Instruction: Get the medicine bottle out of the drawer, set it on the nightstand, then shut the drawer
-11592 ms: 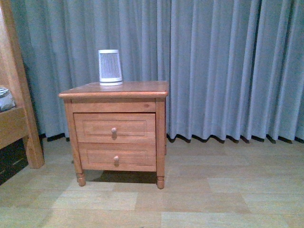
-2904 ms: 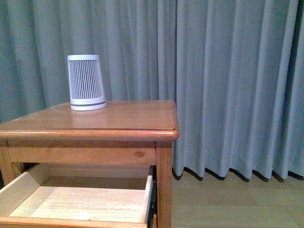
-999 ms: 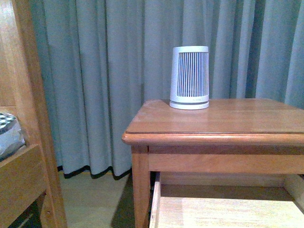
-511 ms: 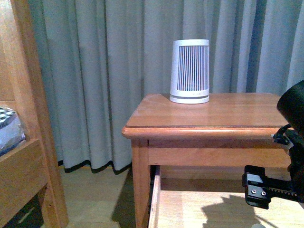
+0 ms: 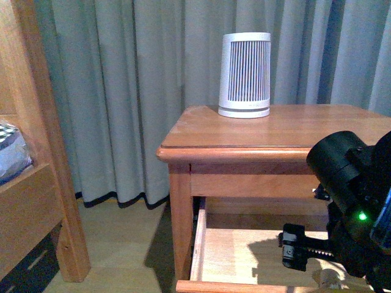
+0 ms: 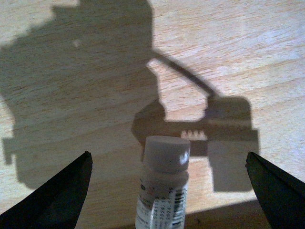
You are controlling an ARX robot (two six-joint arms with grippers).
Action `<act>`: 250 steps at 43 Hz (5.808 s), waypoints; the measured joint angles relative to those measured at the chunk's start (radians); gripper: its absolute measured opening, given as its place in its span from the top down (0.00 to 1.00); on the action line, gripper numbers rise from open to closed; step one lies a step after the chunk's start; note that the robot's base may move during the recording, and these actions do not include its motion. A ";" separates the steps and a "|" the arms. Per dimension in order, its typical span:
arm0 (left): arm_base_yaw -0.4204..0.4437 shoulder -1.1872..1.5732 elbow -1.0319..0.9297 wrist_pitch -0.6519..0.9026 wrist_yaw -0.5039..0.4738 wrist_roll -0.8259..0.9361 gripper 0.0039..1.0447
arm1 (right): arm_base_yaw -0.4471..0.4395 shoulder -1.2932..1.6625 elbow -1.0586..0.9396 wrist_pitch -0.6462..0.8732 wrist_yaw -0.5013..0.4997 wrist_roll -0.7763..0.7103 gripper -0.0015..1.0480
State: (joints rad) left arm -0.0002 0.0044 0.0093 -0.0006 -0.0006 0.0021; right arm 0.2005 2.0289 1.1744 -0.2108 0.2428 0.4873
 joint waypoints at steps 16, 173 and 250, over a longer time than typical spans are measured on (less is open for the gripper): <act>0.000 0.000 0.000 0.000 0.000 0.000 0.06 | 0.038 0.094 0.072 -0.026 0.010 0.012 0.07; 0.000 0.000 0.000 0.000 0.000 0.000 0.06 | 0.110 -1.224 -0.973 0.143 0.127 -0.109 0.07; 0.000 0.000 0.000 0.000 0.000 0.000 0.06 | -0.227 -0.821 -0.749 0.503 0.053 -0.375 0.07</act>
State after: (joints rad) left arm -0.0002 0.0044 0.0093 -0.0006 -0.0006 0.0021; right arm -0.0261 1.2076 0.4252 0.2924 0.2958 0.1120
